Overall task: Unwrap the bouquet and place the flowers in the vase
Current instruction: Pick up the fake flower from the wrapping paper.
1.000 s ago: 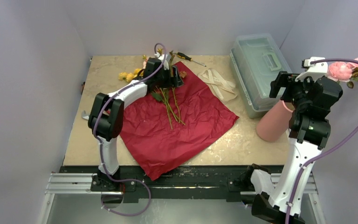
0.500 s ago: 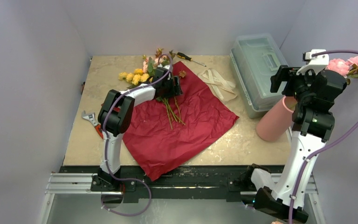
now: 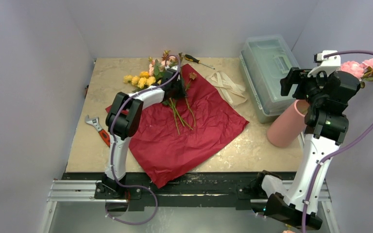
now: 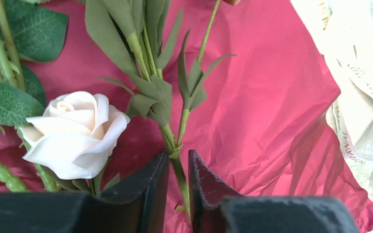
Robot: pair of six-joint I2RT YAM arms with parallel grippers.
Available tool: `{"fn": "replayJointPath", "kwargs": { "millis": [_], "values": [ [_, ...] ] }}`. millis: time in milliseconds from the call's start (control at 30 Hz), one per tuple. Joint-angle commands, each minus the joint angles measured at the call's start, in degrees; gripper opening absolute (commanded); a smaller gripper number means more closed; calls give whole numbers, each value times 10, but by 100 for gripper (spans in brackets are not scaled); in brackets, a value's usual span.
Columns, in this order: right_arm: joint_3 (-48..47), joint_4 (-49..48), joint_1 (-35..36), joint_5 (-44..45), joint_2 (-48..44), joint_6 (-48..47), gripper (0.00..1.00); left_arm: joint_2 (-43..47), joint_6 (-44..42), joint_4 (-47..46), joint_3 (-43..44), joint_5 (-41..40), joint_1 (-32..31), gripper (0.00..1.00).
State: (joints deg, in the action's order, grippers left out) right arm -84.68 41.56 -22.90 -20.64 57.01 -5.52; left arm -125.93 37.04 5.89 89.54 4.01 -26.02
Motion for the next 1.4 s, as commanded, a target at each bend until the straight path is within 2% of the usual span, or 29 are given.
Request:
{"fn": "replayJointPath", "kwargs": {
  "millis": [0,167,333,467,633,800,1033,1167,1367],
  "values": [
    [-28,6,0,-53,14,8,84,14,10,-15,36,-2,-2,14],
    [-50,36,1,-125,49,34,82,39,12,-13,45,4,-2,0],
    [-73,42,8,-164,75,52,82,59,12,-12,46,13,-2,0],
    [-88,46,33,-179,96,70,82,98,14,-49,20,31,-2,0],
    [-92,36,106,-173,119,81,82,150,15,-122,-6,78,0,0],
    [-122,30,140,-195,158,92,82,186,25,-198,-33,152,0,0],
    [-139,-18,204,-224,194,116,79,216,91,-354,-69,270,-2,0],
    [-134,-73,232,-236,202,147,72,222,83,-356,-56,292,-16,0],
    [-181,-118,277,-225,233,189,66,244,-24,-279,-42,250,-56,0]
  ]
}}
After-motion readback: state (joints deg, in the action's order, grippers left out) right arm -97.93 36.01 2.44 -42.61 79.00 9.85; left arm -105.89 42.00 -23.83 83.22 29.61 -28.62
